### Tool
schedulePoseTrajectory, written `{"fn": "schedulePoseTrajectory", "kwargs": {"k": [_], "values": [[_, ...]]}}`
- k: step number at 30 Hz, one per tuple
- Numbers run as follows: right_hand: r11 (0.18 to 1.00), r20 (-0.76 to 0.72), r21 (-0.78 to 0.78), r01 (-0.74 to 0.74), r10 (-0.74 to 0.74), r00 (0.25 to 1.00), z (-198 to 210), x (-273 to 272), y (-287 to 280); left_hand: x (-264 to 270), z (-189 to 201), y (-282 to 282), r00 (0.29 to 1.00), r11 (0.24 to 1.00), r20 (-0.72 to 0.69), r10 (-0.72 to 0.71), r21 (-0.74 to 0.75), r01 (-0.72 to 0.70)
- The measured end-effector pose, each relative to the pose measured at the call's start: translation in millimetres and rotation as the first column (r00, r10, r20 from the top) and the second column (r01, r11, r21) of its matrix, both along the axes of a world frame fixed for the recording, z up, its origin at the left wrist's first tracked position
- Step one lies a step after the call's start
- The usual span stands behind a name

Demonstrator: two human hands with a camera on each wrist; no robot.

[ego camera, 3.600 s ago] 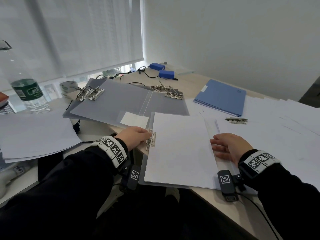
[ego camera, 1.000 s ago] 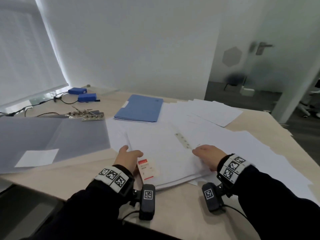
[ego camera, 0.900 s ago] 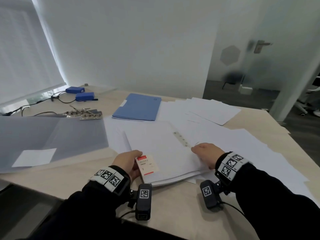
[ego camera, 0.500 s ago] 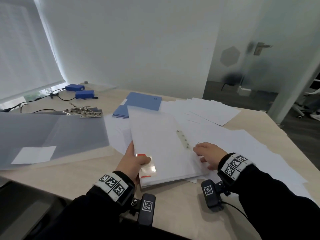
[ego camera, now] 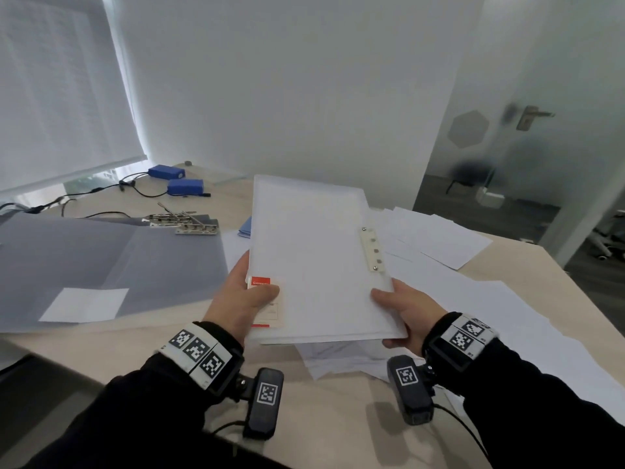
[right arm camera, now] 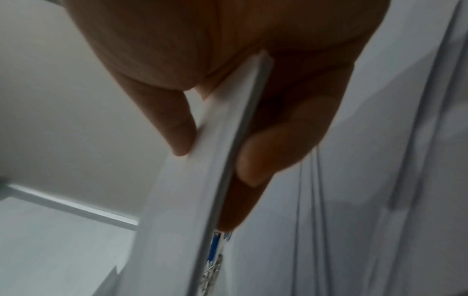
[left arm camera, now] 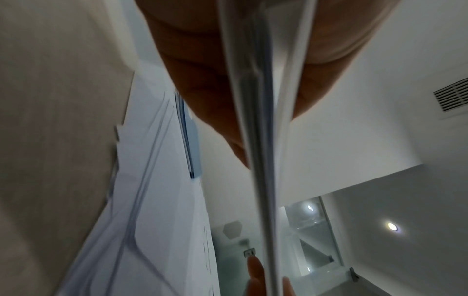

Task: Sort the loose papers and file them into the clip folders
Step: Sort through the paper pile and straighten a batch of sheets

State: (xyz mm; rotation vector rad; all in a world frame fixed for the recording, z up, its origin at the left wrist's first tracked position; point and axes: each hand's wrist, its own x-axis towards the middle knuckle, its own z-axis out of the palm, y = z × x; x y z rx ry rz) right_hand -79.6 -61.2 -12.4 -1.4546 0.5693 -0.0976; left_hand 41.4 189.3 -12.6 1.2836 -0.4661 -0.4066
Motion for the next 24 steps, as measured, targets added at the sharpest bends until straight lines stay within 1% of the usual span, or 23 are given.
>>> {"fn": "schedulePoseTrajectory", "kwargs": {"k": [3,6,8,10,12,14,16,18,21,24], "values": [[0.998,0.053,0.055,0.025,-0.028,0.998,2,20,10,20,-1,8,0.998,0.997,-0.057,0.037,0.068,-0.034],[0.992,0.076,0.106,0.065,-0.073,0.994,3,44,21,40,-2,14,0.987,0.997,-0.143,0.067,0.051,-0.061],[0.987,0.084,0.12,0.103,-0.114,0.99,6,61,28,52,-3,21,0.978,0.994,-0.185,0.094,0.077,-0.081],[0.979,0.084,0.124,0.159,-0.17,0.982,10,83,31,66,-11,29,0.97,0.979,-0.183,0.163,0.151,-0.136],[0.961,0.101,0.178,0.211,-0.231,0.968,15,109,31,80,-19,37,0.96,0.951,-0.145,0.238,0.235,-0.201],[0.944,0.101,0.21,0.255,-0.28,0.955,18,138,28,92,-26,42,0.945,0.934,-0.163,0.284,0.268,-0.235],[0.939,0.065,0.182,0.291,-0.306,0.95,21,167,24,102,-31,43,0.915,0.933,-0.247,0.319,0.25,-0.258],[0.939,0.021,0.135,0.316,-0.321,0.947,20,199,14,108,-35,43,0.878,0.937,-0.336,0.341,0.198,-0.288],[0.95,-0.057,0.044,0.309,-0.307,0.95,15,241,-2,111,-43,45,0.856,0.941,-0.391,0.339,0.134,-0.312],[0.96,-0.055,0.007,0.28,-0.28,0.959,4,276,-18,112,-49,48,0.851,0.945,-0.418,0.319,0.072,-0.319]]}}
